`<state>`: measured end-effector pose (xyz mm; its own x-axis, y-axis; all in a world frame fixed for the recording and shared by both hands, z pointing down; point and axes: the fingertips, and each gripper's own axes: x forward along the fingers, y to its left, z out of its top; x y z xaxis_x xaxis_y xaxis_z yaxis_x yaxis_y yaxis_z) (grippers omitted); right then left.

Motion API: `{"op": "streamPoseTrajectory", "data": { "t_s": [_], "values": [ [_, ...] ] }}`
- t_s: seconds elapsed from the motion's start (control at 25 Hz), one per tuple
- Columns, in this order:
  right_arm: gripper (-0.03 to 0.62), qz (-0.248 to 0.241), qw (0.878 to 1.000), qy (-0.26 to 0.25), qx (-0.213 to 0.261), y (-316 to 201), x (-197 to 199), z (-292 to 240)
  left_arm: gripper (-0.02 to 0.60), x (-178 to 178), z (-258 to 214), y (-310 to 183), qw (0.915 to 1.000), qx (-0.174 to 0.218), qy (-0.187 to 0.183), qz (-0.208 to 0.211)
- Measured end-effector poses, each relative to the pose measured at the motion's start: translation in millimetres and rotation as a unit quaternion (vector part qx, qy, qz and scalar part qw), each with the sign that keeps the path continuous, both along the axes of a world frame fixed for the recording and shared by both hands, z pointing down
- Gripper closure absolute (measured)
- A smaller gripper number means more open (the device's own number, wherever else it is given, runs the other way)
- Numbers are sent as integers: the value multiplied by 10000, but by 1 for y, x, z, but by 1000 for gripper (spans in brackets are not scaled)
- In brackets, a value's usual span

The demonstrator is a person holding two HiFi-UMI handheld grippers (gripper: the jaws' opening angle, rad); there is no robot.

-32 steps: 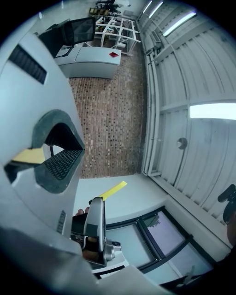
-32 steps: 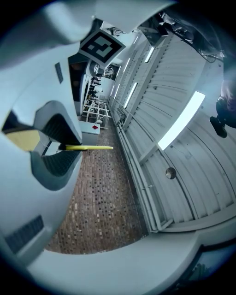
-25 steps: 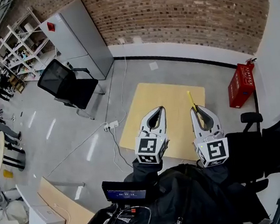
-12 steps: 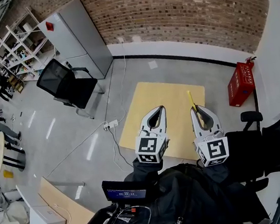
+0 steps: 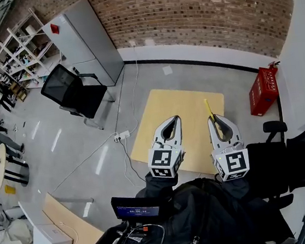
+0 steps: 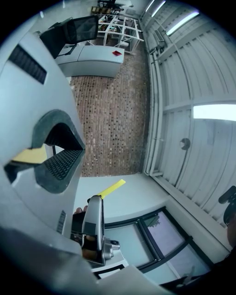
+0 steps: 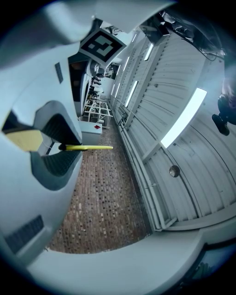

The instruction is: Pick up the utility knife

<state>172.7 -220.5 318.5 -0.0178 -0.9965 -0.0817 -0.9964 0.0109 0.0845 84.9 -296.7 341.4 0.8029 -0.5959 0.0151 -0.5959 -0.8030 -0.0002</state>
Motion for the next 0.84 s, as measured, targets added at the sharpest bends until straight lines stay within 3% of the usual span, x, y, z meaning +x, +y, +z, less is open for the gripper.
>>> {"op": "streamPoseTrajectory", "data": {
  "t_s": [0.84],
  "values": [
    [543, -49, 10000, 9, -19, 1, -1, 3, 583, 2, 3, 3, 10000, -18, -23, 6]
  ]
}}
